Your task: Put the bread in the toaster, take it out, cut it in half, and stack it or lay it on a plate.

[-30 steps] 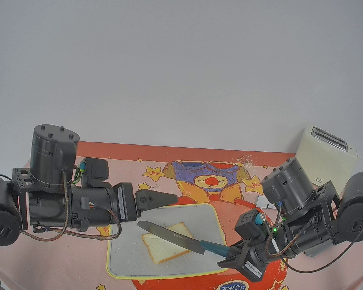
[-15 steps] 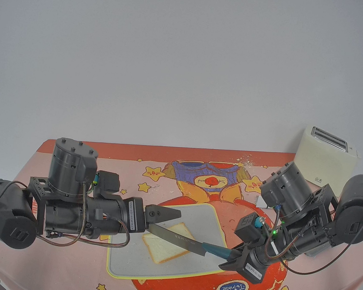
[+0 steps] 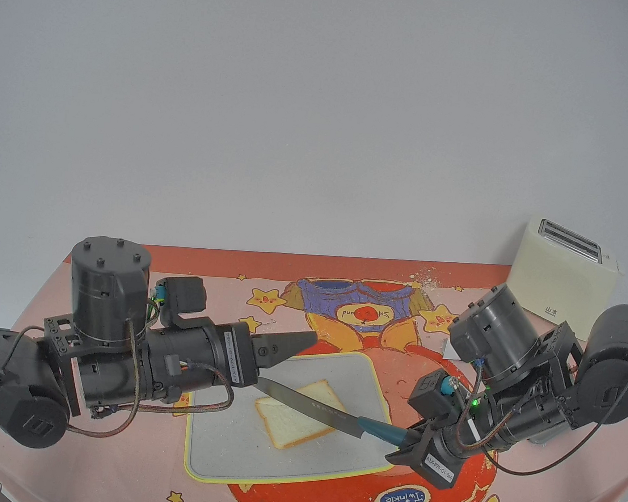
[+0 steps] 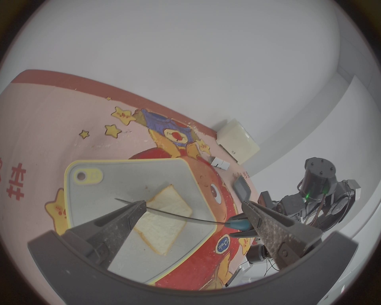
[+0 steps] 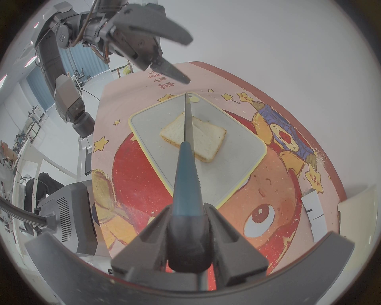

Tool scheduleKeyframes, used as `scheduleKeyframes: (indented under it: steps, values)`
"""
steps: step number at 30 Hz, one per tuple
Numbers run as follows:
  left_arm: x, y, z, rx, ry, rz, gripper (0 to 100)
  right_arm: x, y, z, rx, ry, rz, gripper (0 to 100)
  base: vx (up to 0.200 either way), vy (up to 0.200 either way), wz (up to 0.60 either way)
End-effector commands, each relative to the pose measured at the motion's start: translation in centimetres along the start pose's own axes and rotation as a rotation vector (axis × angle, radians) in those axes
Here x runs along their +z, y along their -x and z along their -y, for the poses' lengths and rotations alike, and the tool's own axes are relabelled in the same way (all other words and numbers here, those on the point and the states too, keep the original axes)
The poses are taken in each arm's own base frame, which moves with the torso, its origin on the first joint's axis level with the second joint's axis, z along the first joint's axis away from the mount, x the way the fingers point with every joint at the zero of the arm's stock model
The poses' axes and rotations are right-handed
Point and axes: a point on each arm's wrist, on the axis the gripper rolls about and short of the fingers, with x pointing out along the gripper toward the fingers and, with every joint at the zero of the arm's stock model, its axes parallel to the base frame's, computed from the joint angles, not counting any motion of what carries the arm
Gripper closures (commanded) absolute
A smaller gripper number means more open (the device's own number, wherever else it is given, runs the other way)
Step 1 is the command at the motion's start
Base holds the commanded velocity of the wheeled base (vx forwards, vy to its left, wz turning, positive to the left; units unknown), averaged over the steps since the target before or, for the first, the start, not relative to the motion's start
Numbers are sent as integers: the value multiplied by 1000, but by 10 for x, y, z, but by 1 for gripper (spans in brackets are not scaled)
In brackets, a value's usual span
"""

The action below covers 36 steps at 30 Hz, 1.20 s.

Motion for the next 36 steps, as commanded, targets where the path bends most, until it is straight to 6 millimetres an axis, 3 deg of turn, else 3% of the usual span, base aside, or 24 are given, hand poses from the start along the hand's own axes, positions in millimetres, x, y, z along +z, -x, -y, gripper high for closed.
scheduleKeyframes:
  steps: [1,4,15,22,36]
  values:
    - [-20,-6,5,4,-56,-44,100,2,-1,-1,-2,2,0,100,0,0,0]
    - [-28,-5,6,-8,-93,-67,100,2,-1,0,7,-5,1,100,0,0,0]
    - [-26,-6,9,-71,-141,28,100,-1,-7,16,41,-94,-7,100,0,0,0]
    - [-57,-26,-7,-72,-262,-2,100,0,-12,17,74,-101,-9,100,0,0,0]
    - [-80,-40,-12,-167,-341,101,100,3,-18,14,85,-97,-22,100,0,0,0]
